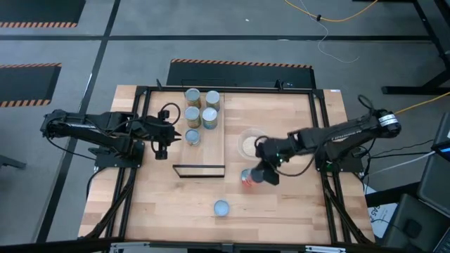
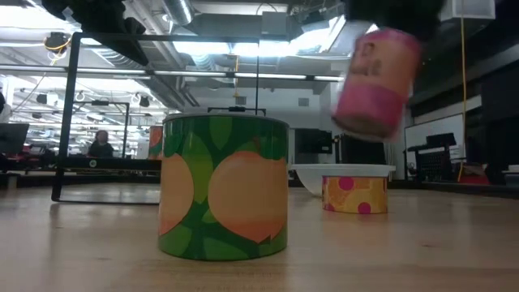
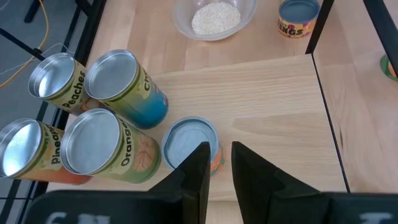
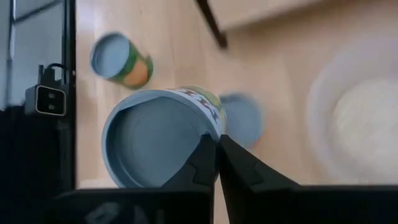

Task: Pick and place cans onto a shelf
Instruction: Put the small canned mixed fruit can on the shelf

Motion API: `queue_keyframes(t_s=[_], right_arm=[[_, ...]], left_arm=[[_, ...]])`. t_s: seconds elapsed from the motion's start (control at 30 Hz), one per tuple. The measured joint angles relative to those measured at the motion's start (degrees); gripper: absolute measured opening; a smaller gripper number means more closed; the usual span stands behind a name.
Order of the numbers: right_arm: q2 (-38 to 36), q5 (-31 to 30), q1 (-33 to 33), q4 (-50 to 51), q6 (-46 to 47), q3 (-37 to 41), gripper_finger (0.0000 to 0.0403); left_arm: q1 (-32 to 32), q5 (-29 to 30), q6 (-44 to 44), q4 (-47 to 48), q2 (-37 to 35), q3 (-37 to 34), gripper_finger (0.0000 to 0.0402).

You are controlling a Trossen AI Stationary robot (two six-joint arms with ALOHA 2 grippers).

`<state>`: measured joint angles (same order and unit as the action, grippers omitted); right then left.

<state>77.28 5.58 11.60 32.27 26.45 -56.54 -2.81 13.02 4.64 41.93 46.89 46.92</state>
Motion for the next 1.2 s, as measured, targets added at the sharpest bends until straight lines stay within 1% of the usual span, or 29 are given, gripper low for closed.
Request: queue_keyframes(t_s=[0.2,0.3,0.4,0.47,0.57,0.7,0.83,0.9,1.07,1.2], right_arm=[[0.2,-0.1,-7.5,9.0,-19.7,-10.0,0.0013],[1.6,-0.1,-11.0,11.1,-28.3,-14.7,0.0014],[4.7,-0.1,-13.7,11.9,-37.2,-19.6,0.0014],[7.8,-0.1,-15.2,13.9,-43.3,-23.4,0.0014],[13.3,0.1,-17.1,16.8,-50.1,-29.5,0.0014],[21.0,1.1,-19.2,17.9,-56.2,-37.0,0.0014],[28.0,5.3,-20.8,18.6,-60.6,-43.4,0.0014],[31.2,6.5,-21.2,18.7,-62.7,-46.0,0.0014],[37.7,6.5,-21.7,18.9,-66.0,-50.8,0.0014],[41.0,6.5,-22.0,18.8,-66.2,-52.2,0.0014]], left_arm=[[0.0,0.0,0.0,0.0,0.0,0.0,0.0058],[0.0,0.0,0.0,0.0,0.0,0.0,0.0058],[0.0,0.0,0.0,0.0,0.0,0.0,0.0058],[0.0,0.0,0.0,0.0,0.0,0.0,0.0058],[0.0,0.0,-0.1,0.0,0.0,0.0,0.0058],[0.0,0.0,-0.1,0.0,0.0,0.0,0.0058],[0.0,0.0,-0.1,0.0,0.0,0.0,0.0058],[0.0,0.0,-0.1,0.0,0.0,0.0,0.0058],[0.0,0.0,0.0,0.0,0.0,0.0,0.0058],[0.0,0.0,0.0,0.0,0.0,0.0,0.0058]])
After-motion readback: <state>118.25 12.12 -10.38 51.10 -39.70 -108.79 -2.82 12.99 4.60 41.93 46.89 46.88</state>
